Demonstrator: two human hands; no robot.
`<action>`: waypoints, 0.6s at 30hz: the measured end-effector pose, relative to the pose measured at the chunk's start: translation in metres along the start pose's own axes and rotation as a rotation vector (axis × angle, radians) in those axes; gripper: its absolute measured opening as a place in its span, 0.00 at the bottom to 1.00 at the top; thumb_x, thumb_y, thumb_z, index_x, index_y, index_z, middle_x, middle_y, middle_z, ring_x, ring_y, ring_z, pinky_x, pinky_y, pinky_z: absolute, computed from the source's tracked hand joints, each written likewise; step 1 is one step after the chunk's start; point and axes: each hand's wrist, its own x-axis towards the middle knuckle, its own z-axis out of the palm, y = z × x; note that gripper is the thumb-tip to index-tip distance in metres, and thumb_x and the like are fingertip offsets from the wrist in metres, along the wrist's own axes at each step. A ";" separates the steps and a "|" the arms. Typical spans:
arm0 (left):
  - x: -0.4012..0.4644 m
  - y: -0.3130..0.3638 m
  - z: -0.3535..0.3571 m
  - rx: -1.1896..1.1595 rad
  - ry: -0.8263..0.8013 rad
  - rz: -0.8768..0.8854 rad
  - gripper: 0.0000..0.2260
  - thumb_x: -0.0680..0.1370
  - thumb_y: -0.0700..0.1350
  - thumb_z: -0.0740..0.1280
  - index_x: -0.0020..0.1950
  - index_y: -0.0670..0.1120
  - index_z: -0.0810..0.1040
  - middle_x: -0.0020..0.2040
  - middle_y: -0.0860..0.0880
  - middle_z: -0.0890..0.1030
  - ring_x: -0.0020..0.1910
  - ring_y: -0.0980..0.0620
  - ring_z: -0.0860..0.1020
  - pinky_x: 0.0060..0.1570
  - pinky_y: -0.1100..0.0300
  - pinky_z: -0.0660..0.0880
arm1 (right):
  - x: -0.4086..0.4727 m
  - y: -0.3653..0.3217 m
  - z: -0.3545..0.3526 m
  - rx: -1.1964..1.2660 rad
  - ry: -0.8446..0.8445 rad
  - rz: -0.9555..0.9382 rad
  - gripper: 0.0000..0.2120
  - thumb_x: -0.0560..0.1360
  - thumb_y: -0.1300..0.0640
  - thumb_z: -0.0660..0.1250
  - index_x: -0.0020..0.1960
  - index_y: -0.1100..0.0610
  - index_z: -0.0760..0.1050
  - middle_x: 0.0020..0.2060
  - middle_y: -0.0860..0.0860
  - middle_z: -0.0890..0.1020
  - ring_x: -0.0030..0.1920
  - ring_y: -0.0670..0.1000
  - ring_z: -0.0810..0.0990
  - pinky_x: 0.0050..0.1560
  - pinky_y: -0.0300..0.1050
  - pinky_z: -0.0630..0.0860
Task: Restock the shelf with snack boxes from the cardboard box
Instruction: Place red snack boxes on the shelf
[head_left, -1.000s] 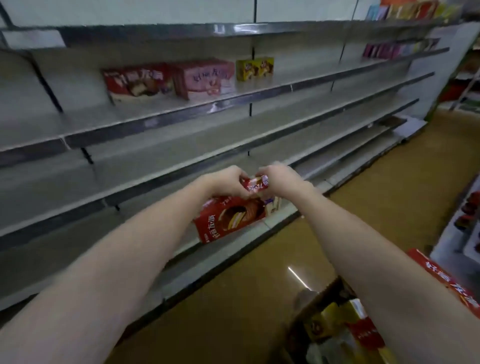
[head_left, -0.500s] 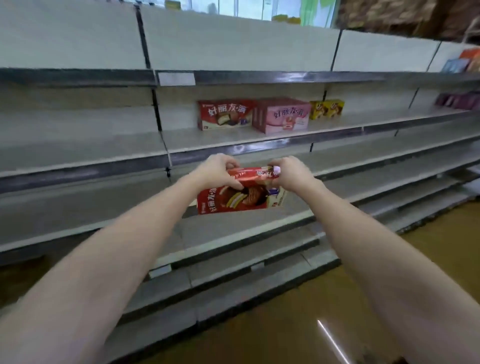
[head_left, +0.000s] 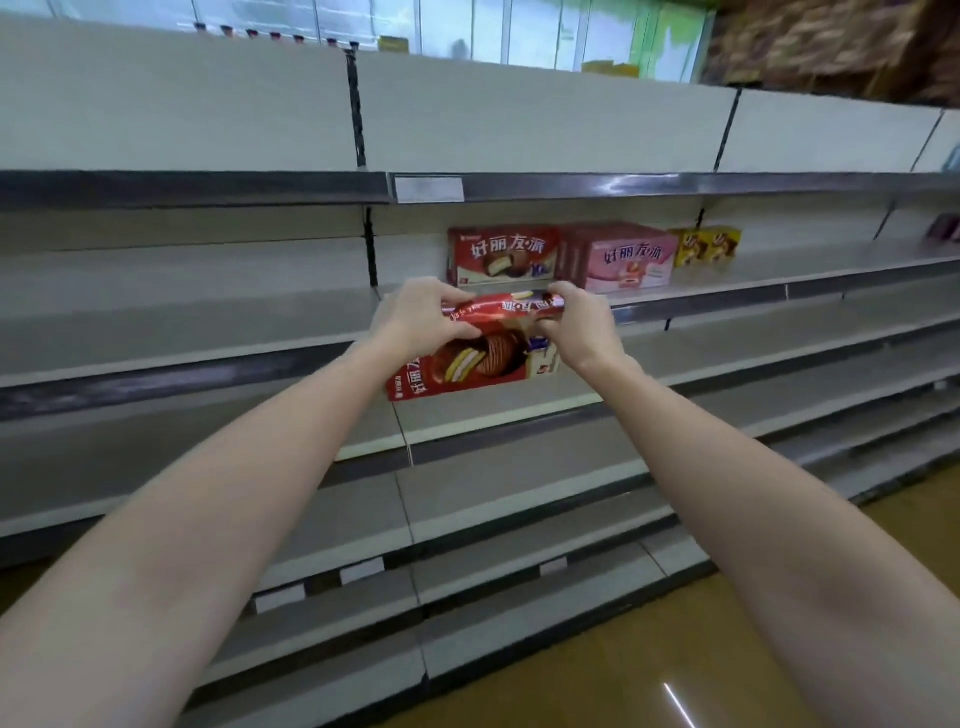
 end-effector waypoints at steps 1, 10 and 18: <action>0.004 -0.001 -0.002 0.023 0.029 0.012 0.26 0.72 0.61 0.72 0.69 0.57 0.75 0.59 0.52 0.78 0.56 0.51 0.77 0.50 0.54 0.73 | 0.005 -0.004 0.000 0.019 0.019 -0.003 0.24 0.75 0.59 0.74 0.69 0.54 0.74 0.54 0.47 0.80 0.45 0.50 0.81 0.48 0.44 0.78; 0.060 -0.002 -0.008 0.194 0.048 -0.005 0.22 0.79 0.58 0.66 0.72 0.54 0.74 0.65 0.47 0.76 0.66 0.43 0.72 0.71 0.39 0.61 | 0.047 -0.003 0.012 0.095 0.103 -0.034 0.20 0.77 0.59 0.71 0.68 0.57 0.75 0.60 0.56 0.82 0.59 0.55 0.80 0.59 0.55 0.79; 0.119 -0.010 0.021 0.198 0.036 -0.049 0.19 0.82 0.56 0.61 0.73 0.55 0.72 0.72 0.42 0.70 0.73 0.38 0.64 0.74 0.38 0.55 | 0.113 0.022 0.025 0.084 0.126 -0.119 0.15 0.78 0.63 0.68 0.65 0.60 0.77 0.59 0.58 0.80 0.58 0.55 0.79 0.56 0.41 0.71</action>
